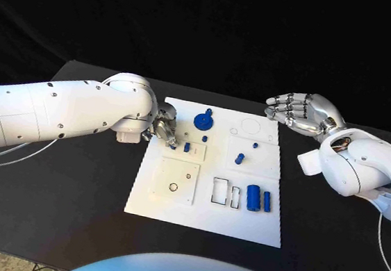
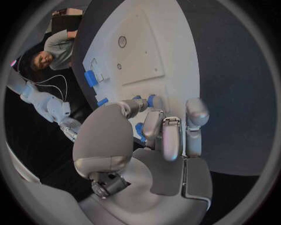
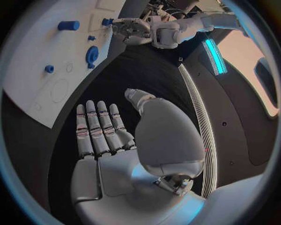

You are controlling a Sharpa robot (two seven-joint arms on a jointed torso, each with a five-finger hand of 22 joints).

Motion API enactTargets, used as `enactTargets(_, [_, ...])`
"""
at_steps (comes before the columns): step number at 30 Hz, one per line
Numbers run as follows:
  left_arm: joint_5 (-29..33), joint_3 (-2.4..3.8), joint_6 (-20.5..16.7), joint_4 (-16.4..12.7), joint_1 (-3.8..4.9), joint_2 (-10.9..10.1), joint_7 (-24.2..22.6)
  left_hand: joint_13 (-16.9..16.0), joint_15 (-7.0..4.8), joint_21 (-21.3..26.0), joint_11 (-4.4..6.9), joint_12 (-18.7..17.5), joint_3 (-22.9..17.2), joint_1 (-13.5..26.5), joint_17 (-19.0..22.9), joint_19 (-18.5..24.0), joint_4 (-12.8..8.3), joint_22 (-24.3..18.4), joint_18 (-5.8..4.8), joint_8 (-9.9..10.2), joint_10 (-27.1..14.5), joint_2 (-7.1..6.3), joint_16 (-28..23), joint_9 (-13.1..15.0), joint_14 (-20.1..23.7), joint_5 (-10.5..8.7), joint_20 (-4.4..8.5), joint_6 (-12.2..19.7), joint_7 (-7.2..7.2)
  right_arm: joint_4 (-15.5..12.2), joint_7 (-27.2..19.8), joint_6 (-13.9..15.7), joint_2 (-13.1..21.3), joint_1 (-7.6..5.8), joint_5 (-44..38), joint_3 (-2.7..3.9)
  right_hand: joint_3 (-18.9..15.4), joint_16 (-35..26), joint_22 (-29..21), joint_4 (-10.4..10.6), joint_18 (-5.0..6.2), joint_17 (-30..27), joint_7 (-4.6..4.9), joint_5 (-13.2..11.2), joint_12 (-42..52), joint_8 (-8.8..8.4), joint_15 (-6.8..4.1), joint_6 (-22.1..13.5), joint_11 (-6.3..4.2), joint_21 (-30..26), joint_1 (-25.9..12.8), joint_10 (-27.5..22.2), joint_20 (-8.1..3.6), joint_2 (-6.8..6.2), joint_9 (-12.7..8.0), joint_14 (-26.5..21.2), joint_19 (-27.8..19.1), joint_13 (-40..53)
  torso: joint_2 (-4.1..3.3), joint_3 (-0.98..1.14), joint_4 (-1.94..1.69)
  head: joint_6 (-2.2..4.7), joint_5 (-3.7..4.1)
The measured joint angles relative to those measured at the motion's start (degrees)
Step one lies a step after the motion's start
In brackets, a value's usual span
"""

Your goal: Assemble the parts on the task board

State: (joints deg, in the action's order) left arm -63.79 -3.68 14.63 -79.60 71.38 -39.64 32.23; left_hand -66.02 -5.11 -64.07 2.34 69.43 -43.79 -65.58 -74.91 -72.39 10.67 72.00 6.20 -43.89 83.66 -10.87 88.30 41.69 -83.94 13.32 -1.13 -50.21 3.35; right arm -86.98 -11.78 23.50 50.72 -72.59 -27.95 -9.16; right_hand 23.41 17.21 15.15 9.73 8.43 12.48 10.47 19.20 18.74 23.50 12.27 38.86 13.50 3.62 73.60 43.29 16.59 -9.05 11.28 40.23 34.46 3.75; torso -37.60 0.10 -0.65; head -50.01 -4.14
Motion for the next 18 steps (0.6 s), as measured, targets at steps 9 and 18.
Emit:
enactTargets(9, [0.19,0.00,0.47,0.43,0.01,0.41,0.52,-0.19,-0.21,-0.40,0.02,0.24,-0.01,2.07,0.00,-0.52,-0.01,0.46,-0.01,-0.01,0.02,0.24,0.22,-0.28,-0.21,-2.69,0.10,-0.83,-0.76,-0.02,0.00,0.00,-0.05,0.00,0.00,0.00,0.00,0.00,0.00,0.00,0.00,0.00,0.00,0.00,0.00,0.00,0.00,0.00,0.00,0.00,0.00,0.00,0.00,0.00,0.00,0.00,0.00,0.00,0.00,0.00,-0.04,0.00,0.00])
enactTargets(18, [0.55,-0.03,0.77,1.21,-0.02,0.96,1.03,-0.14,-0.41,-0.40,0.21,0.24,-2.07,3.86,0.00,-0.72,-2.08,0.46,-0.01,-0.29,0.21,0.06,0.22,-0.84,0.00,-6.31,0.30,-1.53,-2.17,-0.09,0.00,0.01,-0.06,0.00,0.00,0.00,0.00,0.00,0.00,0.00,0.00,0.01,0.00,0.00,0.00,0.00,0.00,0.00,0.00,0.00,0.00,0.00,0.00,0.00,0.01,0.00,0.00,0.00,-0.01,0.01,-0.07,0.00,0.10])
